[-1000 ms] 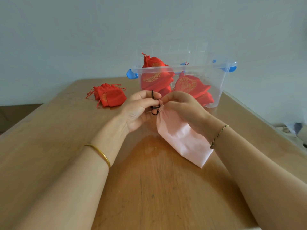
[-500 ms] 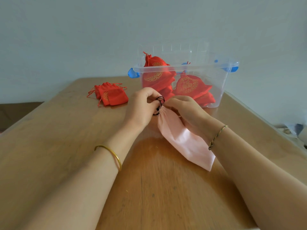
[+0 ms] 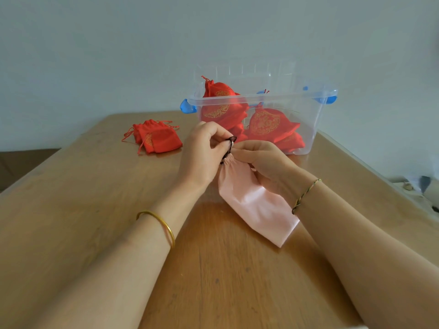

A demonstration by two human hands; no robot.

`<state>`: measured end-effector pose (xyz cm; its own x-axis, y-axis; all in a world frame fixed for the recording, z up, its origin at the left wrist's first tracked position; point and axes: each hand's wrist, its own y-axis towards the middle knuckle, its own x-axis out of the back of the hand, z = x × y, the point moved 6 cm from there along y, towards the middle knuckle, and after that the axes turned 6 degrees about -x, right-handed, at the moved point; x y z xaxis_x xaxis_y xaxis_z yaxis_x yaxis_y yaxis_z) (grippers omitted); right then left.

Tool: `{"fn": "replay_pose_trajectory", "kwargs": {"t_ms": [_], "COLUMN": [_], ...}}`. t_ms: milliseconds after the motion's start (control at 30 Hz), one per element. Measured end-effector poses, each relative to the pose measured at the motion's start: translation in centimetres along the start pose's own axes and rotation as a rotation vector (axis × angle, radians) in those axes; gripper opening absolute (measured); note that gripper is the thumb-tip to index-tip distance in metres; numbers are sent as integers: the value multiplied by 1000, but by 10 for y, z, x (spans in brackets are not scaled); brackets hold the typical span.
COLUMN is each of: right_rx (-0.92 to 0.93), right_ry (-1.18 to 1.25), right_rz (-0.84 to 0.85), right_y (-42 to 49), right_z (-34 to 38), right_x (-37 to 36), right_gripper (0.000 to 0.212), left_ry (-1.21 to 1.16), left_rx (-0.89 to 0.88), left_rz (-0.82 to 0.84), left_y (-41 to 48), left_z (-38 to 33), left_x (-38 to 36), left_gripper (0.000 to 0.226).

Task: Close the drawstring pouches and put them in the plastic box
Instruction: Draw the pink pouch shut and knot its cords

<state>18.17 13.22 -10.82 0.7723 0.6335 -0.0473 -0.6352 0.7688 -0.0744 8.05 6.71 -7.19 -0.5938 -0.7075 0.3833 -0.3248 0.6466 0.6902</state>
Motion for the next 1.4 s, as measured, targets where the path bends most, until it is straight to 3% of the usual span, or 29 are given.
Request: {"fn": "replay_pose_trajectory", "kwargs": {"t_ms": [233, 433, 533, 633, 867, 1100, 1400], "right_rx": [31, -44, -57, -83, -148, -107, 70], "right_ry": [81, 287, 365, 417, 311, 221, 15], "right_rz": [-156, -287, -296, -318, -380, -381, -259], "right_y": [4, 8, 7, 6, 4, 7, 5], "right_z": [2, -3, -4, -7, -14, -10, 11], "right_x": [12, 27, 29, 29, 31, 38, 26], "right_gripper": [16, 15, 18, 23, 18, 20, 31], "left_ry": [-256, -606, -745, -905, -1101, -569, -399], "left_rx": [196, 590, 705, 718, 564, 451, 399], "left_rz": [4, -91, -103, -75, -94, 104, 290], "left_y": [-4, -12, -14, -13, -4, -9, -13], "left_z": [4, 25, 27, 21, 13, 13, 5], "left_x": [-2, -3, -6, -11, -10, -13, -19], "left_gripper": [9, 11, 13, 16, 23, 19, 7]}}
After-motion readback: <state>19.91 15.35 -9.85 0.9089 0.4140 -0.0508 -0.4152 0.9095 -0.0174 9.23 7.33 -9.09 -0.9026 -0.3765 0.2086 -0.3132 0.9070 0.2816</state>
